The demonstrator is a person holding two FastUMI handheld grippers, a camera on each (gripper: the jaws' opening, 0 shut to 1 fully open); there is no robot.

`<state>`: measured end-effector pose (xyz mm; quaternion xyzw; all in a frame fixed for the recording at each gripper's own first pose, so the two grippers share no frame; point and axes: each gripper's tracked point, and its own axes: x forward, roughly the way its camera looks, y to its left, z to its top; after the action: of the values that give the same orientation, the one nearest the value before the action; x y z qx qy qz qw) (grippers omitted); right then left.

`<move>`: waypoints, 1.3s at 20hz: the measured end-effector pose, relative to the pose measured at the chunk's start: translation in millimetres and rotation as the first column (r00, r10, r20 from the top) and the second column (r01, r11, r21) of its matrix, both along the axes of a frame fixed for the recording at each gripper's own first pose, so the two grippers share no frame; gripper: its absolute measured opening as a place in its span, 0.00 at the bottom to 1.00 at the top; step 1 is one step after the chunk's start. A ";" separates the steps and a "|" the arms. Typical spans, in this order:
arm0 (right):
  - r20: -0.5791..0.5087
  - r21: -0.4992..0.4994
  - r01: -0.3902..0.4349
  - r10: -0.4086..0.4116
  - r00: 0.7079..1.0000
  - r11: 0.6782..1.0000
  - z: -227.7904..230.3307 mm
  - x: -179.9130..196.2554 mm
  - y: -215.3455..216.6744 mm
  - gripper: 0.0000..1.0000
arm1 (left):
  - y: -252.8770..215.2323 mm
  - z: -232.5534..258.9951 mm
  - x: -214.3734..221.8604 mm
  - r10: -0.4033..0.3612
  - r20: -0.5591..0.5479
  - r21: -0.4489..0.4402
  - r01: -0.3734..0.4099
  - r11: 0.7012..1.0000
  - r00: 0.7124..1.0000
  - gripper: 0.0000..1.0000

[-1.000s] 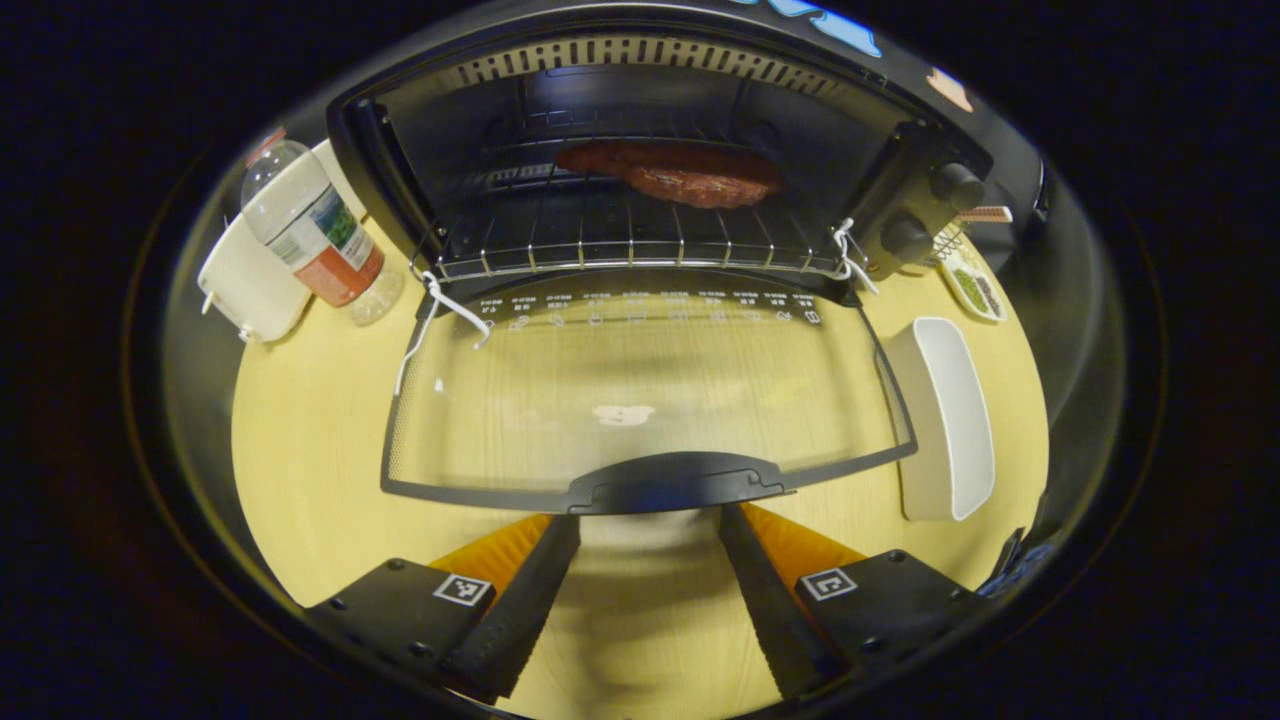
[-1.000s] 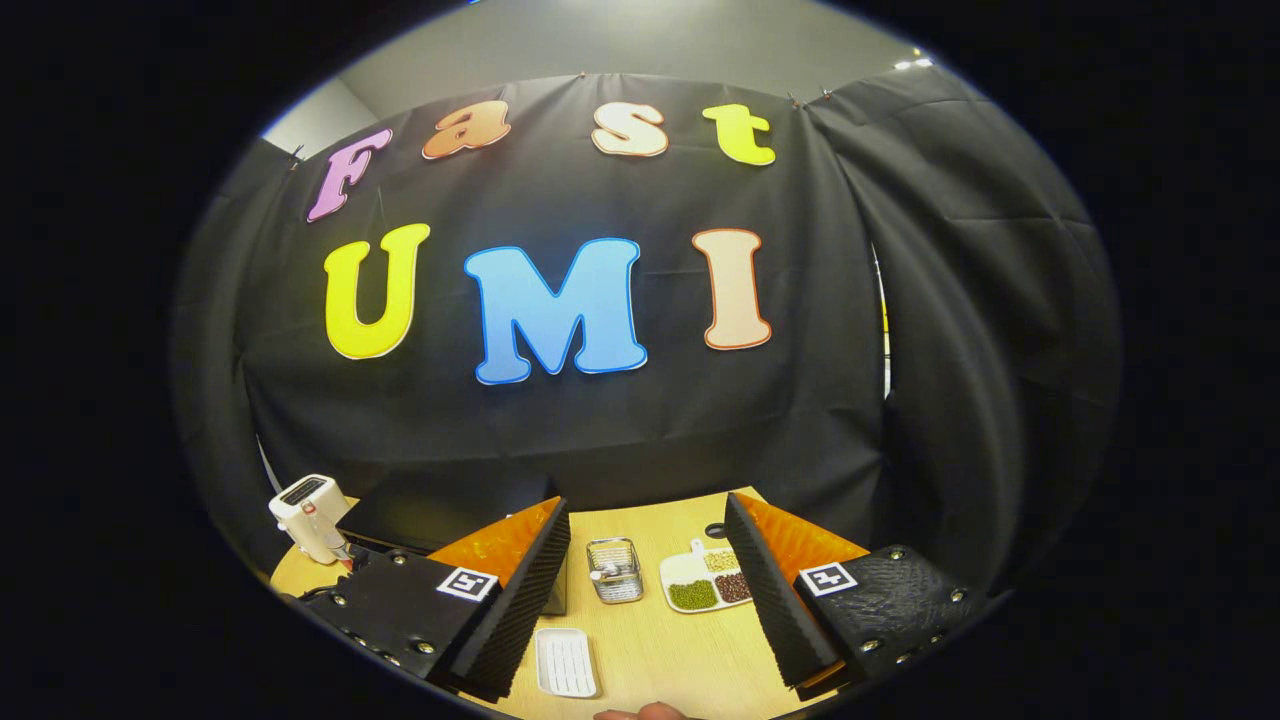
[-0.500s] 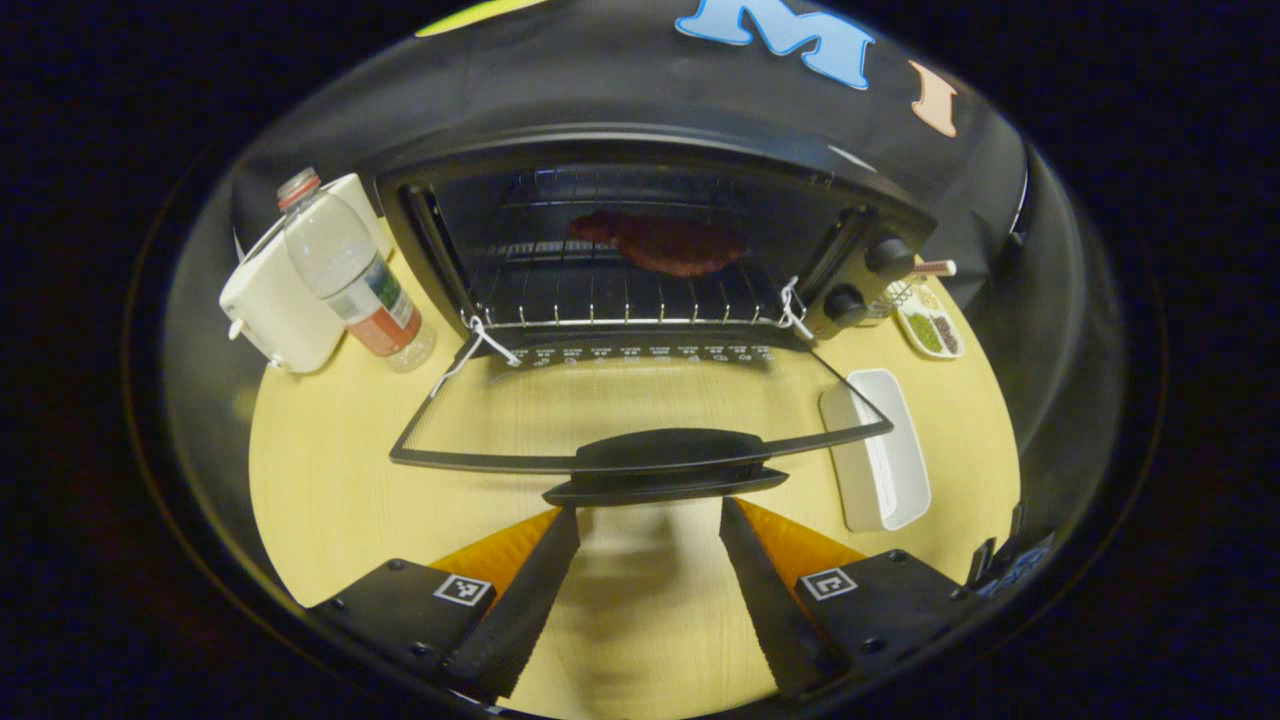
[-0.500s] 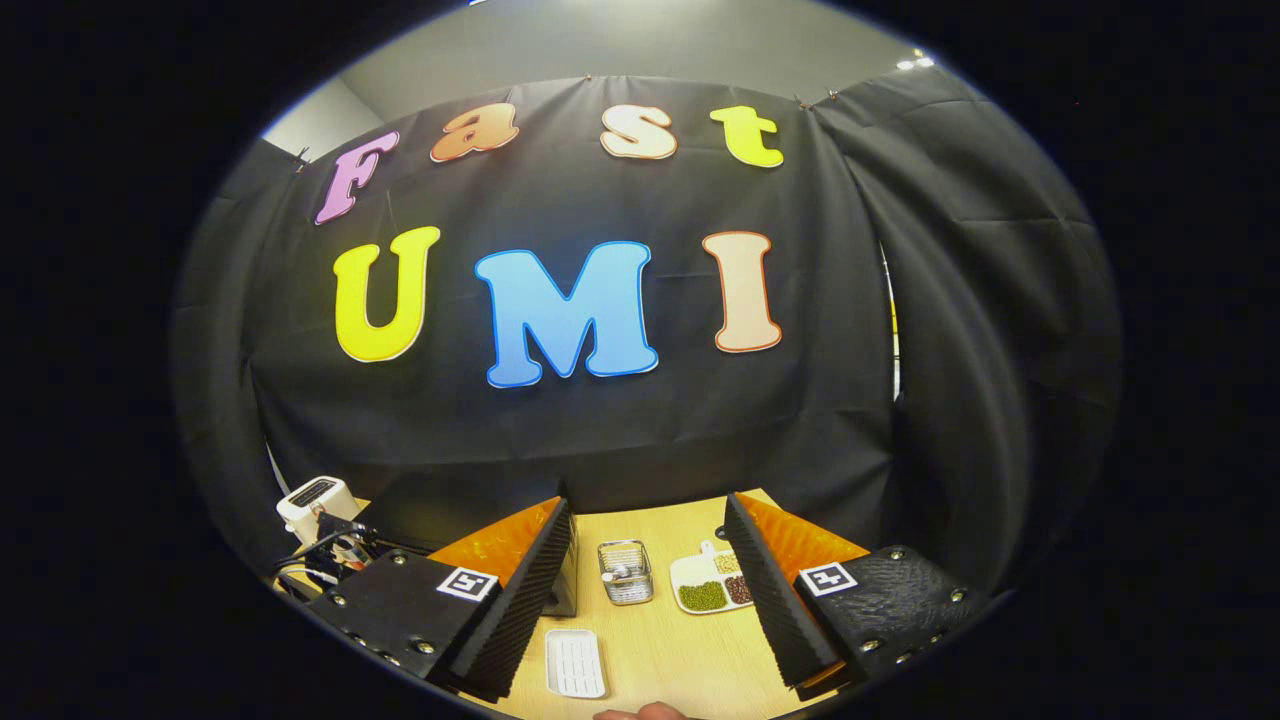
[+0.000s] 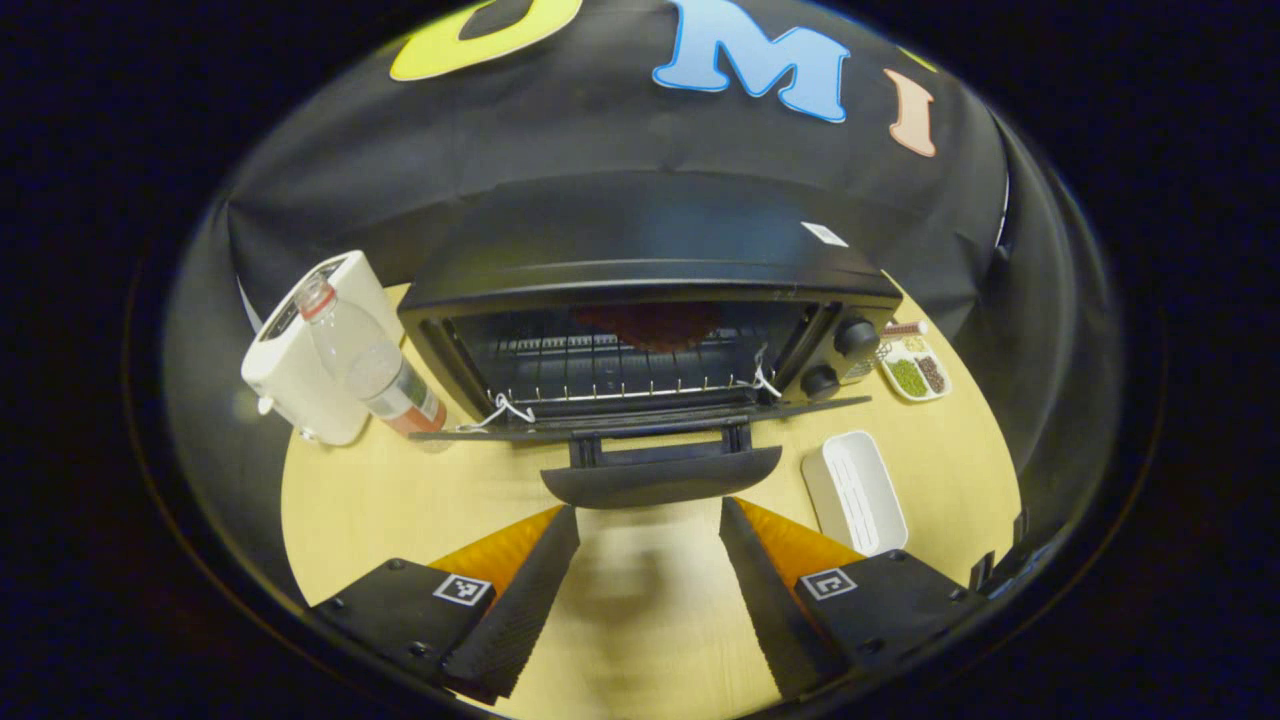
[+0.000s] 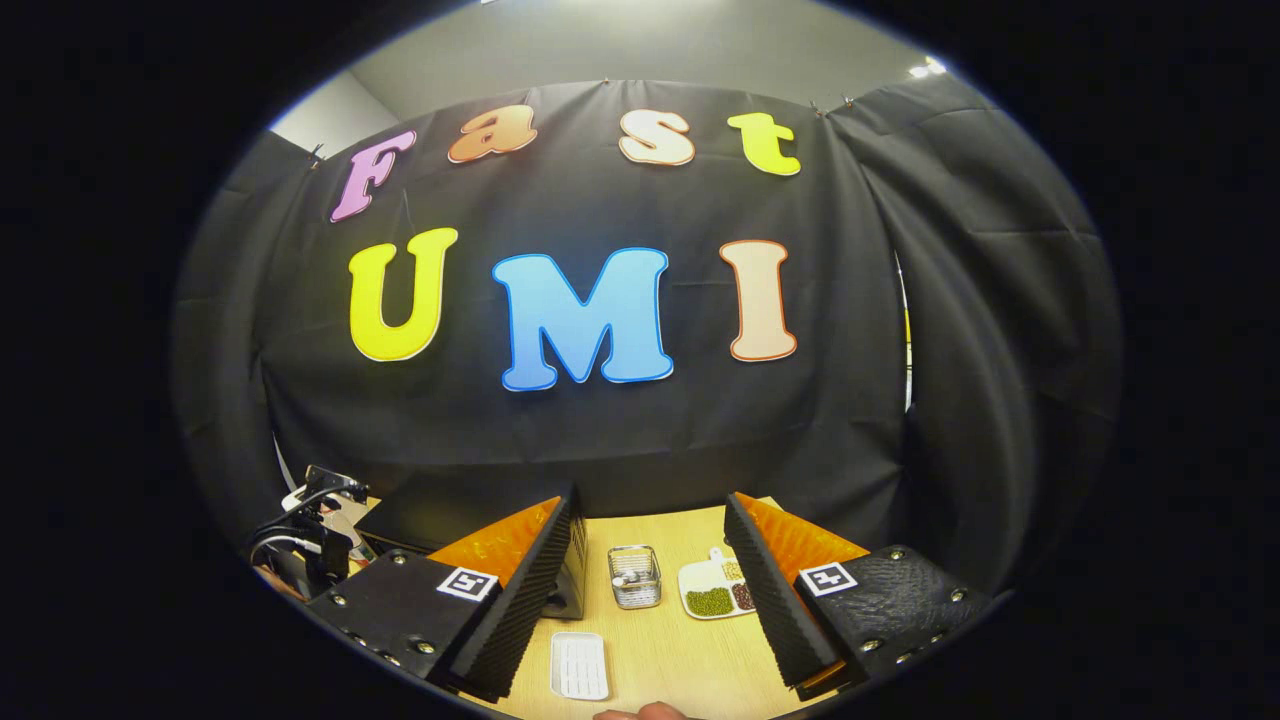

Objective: Open the electric oven with the left hand, put the food in, and close the electric oven.

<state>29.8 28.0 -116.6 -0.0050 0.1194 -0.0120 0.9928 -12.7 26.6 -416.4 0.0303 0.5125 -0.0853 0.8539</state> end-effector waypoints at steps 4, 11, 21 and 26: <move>-0.002 -0.007 0.010 -0.010 1.000 1.000 1.5 0.6 -2.1 0.94 | -3.8 7.6 13.0 0.004 0.029 -0.004 -0.004 1.000 1.000 0.93; 0.019 -0.007 -0.014 0.014 1.000 1.000 11.5 8.6 -7.0 0.94 | -22.3 104.7 48.2 0.036 0.310 -0.069 -0.016 0.998 0.950 0.96; 0.150 0.005 -0.124 0.122 0.981 0.992 92.8 4.1 1.7 0.94 | -67.4 356.9 30.8 0.084 0.795 -0.080 -0.033 0.996 0.600 0.99; 0.168 0.048 -0.172 0.161 0.973 0.984 108.6 -11.3 5.3 0.94 | -71.9 379.4 7.7 0.084 0.826 -0.069 -0.047 0.996 0.557 0.96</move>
<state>18.5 33.3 -8.0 0.0168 0.0371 0.0747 0.9964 -5.0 -45.3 -37.0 0.0310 0.0510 -0.0395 0.9974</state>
